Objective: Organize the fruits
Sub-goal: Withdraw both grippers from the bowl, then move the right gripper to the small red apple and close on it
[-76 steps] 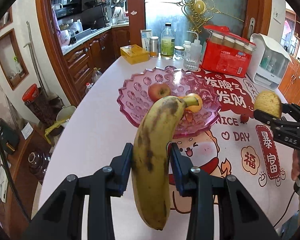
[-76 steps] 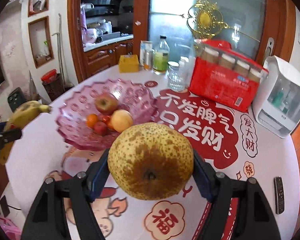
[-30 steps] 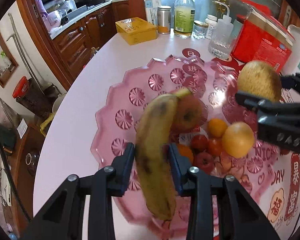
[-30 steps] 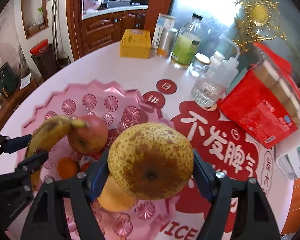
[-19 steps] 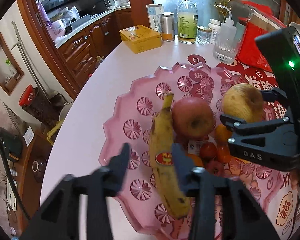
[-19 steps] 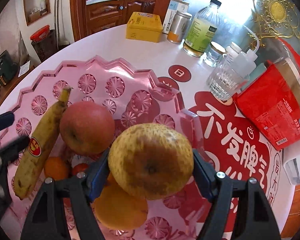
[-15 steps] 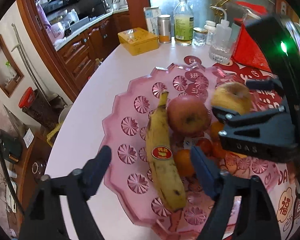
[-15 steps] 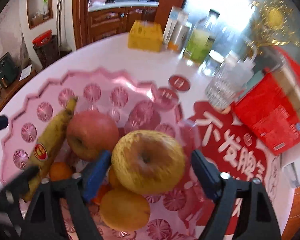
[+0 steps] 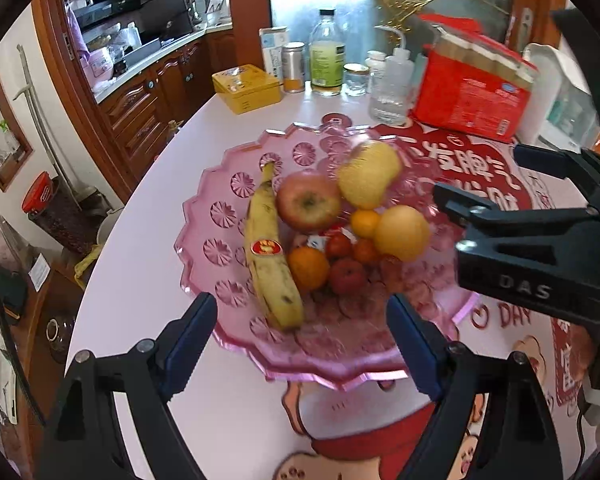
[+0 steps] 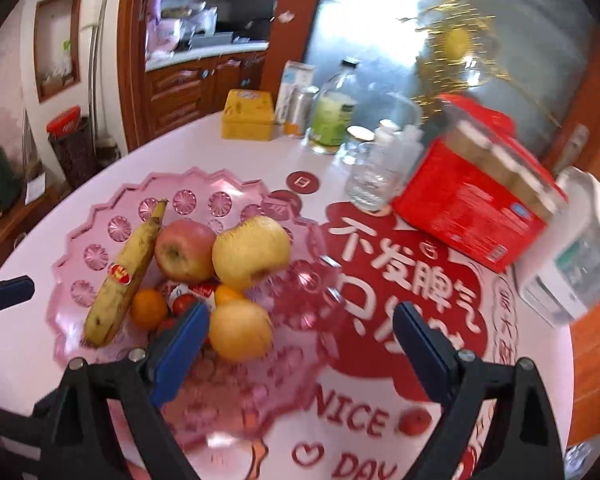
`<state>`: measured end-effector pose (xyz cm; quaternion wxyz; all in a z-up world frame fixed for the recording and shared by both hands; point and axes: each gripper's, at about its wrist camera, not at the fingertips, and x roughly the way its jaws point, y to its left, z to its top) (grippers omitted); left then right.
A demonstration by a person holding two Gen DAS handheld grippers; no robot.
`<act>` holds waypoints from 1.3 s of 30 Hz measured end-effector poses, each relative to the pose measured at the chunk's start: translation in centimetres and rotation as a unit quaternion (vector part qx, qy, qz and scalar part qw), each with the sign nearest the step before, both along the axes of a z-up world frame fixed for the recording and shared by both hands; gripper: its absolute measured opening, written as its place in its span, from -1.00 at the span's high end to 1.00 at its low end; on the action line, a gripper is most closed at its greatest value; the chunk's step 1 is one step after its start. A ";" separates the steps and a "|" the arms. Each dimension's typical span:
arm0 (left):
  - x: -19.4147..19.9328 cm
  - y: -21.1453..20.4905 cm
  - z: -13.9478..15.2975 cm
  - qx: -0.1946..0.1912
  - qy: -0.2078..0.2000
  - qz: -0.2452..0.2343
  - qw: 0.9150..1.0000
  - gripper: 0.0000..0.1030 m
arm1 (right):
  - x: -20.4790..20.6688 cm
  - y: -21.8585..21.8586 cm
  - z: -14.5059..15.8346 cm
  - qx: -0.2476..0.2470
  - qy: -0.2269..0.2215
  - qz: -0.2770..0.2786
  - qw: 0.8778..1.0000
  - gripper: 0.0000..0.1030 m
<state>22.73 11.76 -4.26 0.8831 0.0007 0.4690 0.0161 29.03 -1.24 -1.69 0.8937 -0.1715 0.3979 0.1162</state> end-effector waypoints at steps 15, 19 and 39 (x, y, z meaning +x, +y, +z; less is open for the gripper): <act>-9.1 -2.6 1.9 -0.025 -0.036 -0.019 0.999 -0.68 | -13.0 -8.8 1.0 0.091 0.005 -0.063 0.994 -0.80; -10.3 -4.1 1.4 -0.027 -0.044 -0.030 0.998 -0.69 | -15.8 -11.9 -0.5 0.077 0.000 -0.088 0.993 -0.77; -5.1 -13.1 1.7 -0.022 -0.075 -0.082 0.994 -0.69 | -11.3 -19.6 -1.2 0.069 -0.012 -0.155 0.986 -0.64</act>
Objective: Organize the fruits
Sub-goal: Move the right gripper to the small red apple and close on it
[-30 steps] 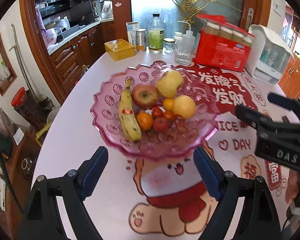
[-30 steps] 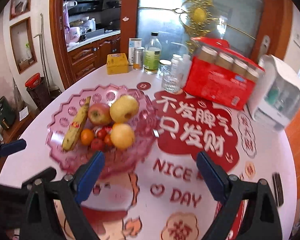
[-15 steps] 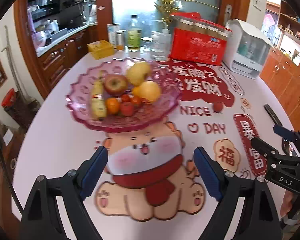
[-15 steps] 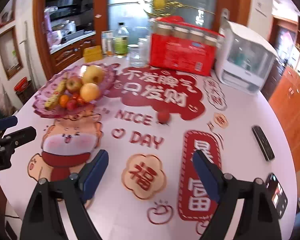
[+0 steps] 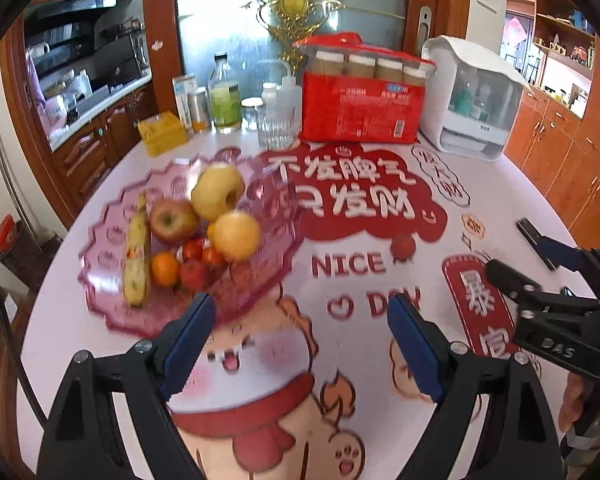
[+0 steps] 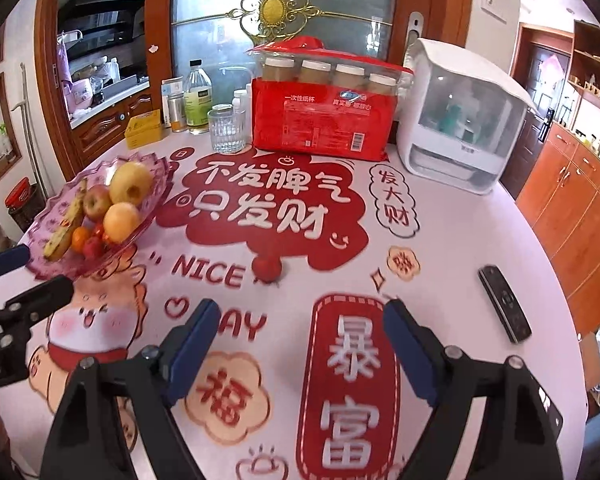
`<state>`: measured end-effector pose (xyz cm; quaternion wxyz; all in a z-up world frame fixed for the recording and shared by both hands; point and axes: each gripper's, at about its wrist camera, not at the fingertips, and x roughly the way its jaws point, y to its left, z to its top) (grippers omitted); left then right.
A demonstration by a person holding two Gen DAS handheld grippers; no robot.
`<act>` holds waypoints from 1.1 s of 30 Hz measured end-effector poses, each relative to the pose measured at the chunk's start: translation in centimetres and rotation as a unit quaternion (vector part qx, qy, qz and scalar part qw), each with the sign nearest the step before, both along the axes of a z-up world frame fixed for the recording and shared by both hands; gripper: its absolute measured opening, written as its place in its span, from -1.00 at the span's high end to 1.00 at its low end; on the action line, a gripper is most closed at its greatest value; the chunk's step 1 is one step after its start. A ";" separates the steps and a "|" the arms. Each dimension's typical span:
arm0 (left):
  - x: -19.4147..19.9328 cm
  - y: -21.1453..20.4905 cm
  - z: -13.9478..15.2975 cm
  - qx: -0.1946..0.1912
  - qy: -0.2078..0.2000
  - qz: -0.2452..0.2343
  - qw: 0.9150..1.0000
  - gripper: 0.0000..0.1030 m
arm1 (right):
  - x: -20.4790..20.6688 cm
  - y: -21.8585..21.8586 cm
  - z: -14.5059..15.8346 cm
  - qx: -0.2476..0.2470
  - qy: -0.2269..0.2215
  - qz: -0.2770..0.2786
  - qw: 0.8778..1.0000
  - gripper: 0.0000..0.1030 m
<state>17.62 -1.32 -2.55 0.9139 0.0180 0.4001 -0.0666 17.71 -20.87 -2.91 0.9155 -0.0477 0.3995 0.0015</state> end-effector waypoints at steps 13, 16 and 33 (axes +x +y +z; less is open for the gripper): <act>5.0 -1.3 -3.4 0.019 0.029 -0.014 0.999 -0.68 | 9.1 1.2 -7.5 0.020 0.061 0.055 0.996 -0.26; 5.2 -1.4 -4.1 0.009 0.039 -0.017 0.999 -0.69 | 10.2 1.0 -8.6 0.042 0.071 0.054 0.995 -0.24; 4.7 -1.7 -5.4 -0.003 0.051 -0.015 0.999 -0.68 | 11.6 1.7 -11.0 0.037 0.079 0.048 0.995 0.36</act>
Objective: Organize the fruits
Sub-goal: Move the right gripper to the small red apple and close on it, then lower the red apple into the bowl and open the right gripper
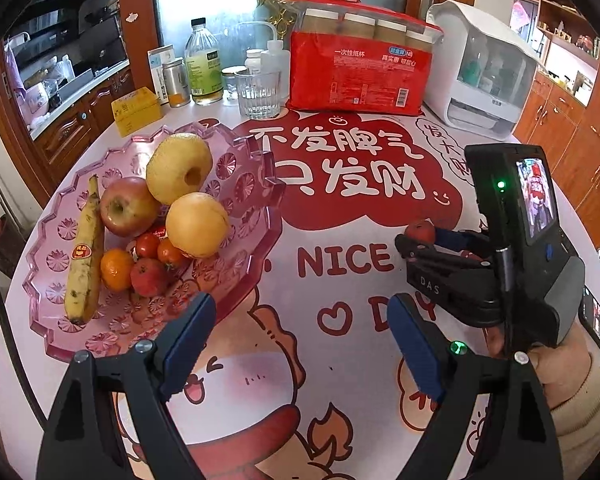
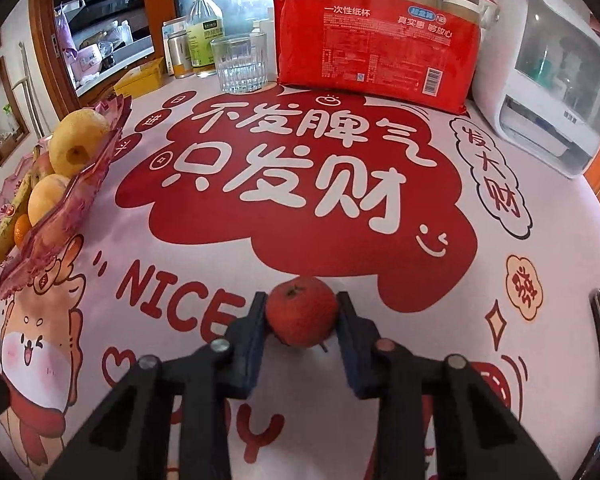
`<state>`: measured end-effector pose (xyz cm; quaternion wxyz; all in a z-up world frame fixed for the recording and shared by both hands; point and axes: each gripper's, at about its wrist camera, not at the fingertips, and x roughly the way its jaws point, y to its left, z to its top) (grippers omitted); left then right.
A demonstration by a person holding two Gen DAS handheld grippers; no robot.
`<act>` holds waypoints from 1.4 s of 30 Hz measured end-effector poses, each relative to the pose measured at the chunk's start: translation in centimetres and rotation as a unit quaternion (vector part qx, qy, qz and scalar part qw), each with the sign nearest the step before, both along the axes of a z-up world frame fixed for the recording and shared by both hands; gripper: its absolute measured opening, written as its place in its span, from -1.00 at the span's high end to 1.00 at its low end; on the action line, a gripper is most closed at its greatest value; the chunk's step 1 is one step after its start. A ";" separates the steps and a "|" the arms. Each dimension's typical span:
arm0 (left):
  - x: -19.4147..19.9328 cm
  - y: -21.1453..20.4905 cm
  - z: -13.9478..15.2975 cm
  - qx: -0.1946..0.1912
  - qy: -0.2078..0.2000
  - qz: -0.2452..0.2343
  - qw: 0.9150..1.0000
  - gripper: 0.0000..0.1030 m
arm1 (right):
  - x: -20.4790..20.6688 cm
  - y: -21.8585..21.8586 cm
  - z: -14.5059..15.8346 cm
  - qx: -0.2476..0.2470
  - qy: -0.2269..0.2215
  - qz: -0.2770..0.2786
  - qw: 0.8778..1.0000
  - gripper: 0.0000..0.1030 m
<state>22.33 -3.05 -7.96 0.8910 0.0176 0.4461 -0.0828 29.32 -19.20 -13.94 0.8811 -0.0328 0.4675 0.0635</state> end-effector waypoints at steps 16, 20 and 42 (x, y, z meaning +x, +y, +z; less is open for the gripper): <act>-2.8 2.9 1.7 -0.006 -0.012 0.030 0.999 -0.68 | -6.5 1.0 5.1 0.015 -0.018 -0.003 1.000 0.36; -3.9 4.2 3.1 -0.011 -0.025 0.042 0.999 -0.68 | -8.3 2.4 7.4 0.017 -0.034 0.010 0.999 0.36; -4.2 15.8 8.6 0.018 -0.080 0.150 0.985 -0.74 | -8.9 14.5 16.2 -0.008 -0.106 0.097 0.990 0.36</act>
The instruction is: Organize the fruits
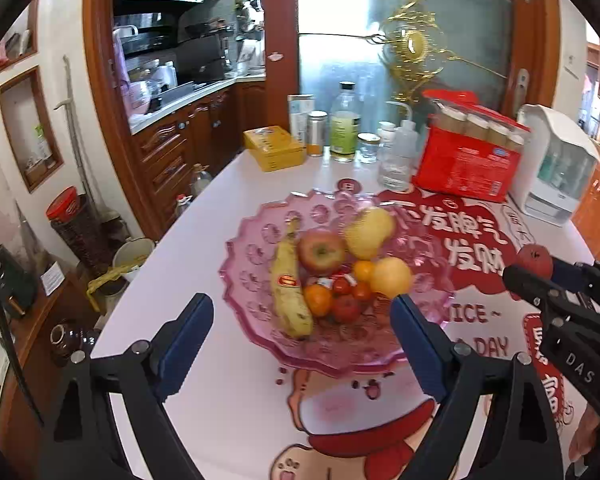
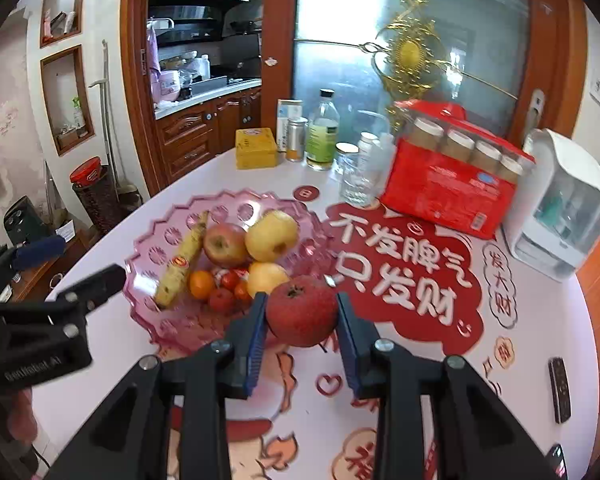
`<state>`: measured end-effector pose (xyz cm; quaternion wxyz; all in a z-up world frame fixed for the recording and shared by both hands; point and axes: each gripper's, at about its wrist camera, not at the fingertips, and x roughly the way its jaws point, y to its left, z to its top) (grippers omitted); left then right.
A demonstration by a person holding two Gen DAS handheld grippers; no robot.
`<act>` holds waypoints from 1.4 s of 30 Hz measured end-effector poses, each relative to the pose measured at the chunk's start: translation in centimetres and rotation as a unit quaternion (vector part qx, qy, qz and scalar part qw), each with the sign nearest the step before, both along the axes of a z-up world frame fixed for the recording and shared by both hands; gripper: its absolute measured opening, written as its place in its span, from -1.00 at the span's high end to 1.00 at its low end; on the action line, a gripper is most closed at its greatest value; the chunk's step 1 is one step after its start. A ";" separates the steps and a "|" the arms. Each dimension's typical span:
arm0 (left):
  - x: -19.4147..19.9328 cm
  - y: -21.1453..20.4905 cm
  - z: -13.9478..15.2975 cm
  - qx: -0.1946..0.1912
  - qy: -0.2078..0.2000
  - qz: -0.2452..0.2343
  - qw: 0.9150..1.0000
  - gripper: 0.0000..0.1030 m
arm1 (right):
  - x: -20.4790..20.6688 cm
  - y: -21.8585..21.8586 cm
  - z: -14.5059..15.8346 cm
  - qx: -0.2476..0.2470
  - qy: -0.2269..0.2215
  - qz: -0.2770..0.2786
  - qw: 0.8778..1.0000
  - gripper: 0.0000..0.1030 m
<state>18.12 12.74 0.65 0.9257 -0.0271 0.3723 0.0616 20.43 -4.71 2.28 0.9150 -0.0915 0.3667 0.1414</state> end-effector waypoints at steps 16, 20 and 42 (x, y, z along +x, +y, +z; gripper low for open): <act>3.3 3.0 -3.7 0.028 0.035 0.031 0.999 -0.79 | 5.9 6.1 -3.1 -0.004 0.029 0.019 0.999 0.36; 3.8 3.4 -4.5 0.030 0.042 0.035 0.998 -0.80 | 7.0 7.0 -4.6 -0.010 0.043 0.022 0.999 0.36; 3.9 4.7 -5.7 0.015 0.061 0.051 0.997 -0.98 | 7.8 7.7 -6.9 -0.013 0.051 0.021 0.998 -0.37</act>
